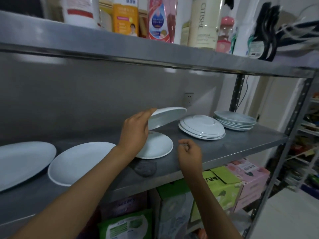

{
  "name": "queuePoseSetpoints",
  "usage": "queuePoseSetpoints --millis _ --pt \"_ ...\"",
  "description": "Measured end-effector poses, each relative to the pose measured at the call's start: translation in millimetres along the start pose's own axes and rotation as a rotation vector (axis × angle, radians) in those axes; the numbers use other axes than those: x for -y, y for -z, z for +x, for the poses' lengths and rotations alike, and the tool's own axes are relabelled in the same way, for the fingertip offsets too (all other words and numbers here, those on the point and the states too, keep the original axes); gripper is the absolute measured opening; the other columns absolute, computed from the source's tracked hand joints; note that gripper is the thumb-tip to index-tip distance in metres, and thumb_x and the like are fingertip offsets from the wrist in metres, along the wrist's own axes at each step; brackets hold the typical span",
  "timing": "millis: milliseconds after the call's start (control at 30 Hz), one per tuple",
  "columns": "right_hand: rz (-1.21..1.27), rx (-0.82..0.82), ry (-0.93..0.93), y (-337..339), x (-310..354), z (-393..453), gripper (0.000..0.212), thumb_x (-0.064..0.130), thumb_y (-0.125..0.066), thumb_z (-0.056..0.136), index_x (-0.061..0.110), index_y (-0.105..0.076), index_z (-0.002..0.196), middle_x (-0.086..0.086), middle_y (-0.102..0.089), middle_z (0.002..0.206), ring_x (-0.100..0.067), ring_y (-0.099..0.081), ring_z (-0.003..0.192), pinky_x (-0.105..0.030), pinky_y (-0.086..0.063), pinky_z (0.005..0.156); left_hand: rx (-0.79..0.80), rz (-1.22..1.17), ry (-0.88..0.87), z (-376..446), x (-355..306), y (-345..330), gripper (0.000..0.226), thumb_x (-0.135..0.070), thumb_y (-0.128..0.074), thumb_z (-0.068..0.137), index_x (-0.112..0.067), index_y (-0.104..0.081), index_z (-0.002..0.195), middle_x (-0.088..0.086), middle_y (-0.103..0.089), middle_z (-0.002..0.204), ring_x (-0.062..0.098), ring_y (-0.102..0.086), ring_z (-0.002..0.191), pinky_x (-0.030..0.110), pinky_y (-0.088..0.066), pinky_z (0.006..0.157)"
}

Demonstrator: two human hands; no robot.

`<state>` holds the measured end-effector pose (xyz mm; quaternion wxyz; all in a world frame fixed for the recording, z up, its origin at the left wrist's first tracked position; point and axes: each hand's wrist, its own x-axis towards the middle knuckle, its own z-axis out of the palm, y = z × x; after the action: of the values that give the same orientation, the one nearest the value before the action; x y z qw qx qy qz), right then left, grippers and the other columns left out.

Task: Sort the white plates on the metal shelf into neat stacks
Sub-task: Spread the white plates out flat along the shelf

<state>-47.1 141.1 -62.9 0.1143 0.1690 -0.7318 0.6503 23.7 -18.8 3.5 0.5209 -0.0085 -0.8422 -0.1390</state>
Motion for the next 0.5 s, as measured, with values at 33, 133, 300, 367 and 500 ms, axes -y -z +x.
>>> queuePoseSetpoints --millis 33,133,300,367,500 --pt "0.013 0.033 0.001 -4 5 -3 0.017 0.006 -0.05 0.088 0.017 -0.062 0.085 -0.004 -0.053 0.065 -0.011 -0.044 0.058 -0.018 -0.038 0.05 -0.055 -0.048 0.053 -1 -1 9 0.048 0.008 -0.051 0.083 -0.015 -0.061 0.125 0.005 -0.069 0.111 0.019 -0.062 0.095 0.022 -0.043 0.077" --pt "0.08 0.145 -0.051 -24 20 -12 0.014 0.024 -0.056 0.093 0.011 -0.062 0.09 -0.007 -0.055 0.064 -0.01 -0.047 0.053 -0.026 -0.04 0.053 -0.188 -0.176 0.186 -5 -3 35 0.032 -0.009 -0.045 0.097 -0.019 -0.059 0.124 -0.003 -0.068 0.103 0.007 -0.059 0.088 0.018 -0.047 0.074" --pt "0.24 0.314 -0.257 -65 46 -27 0.047 0.049 -0.052 0.093 0.012 -0.044 0.12 -0.013 -0.058 0.068 -0.014 -0.044 0.036 -0.021 -0.032 0.035 -0.331 -0.236 0.335 -18 4 85 0.024 -0.01 -0.048 0.096 -0.013 -0.062 0.115 -0.005 -0.065 0.089 0.004 -0.058 0.078 0.006 -0.042 0.065" --pt "0.275 0.354 -0.229 -76 56 -40 0.037 0.038 -0.05 0.096 0.006 -0.045 0.114 -0.012 -0.055 0.064 -0.013 -0.039 0.032 -0.021 -0.029 0.035 -0.366 -0.251 0.422 -24 11 105 0.023 -0.01 -0.049 0.095 -0.013 -0.062 0.114 -0.007 -0.065 0.088 0.003 -0.059 0.075 0.004 -0.041 0.065" --pt "0.339 0.427 -0.114 -92 78 -69 0.02 0.015 -0.05 0.096 0.009 -0.049 0.116 -0.011 -0.05 0.059 -0.011 -0.038 0.037 -0.022 -0.031 0.036 -0.443 -0.358 0.629 -42 35 150 0.021 -0.012 -0.05 0.093 -0.016 -0.065 0.108 -0.006 -0.067 0.089 0.01 -0.064 0.082 0.02 -0.048 0.067"
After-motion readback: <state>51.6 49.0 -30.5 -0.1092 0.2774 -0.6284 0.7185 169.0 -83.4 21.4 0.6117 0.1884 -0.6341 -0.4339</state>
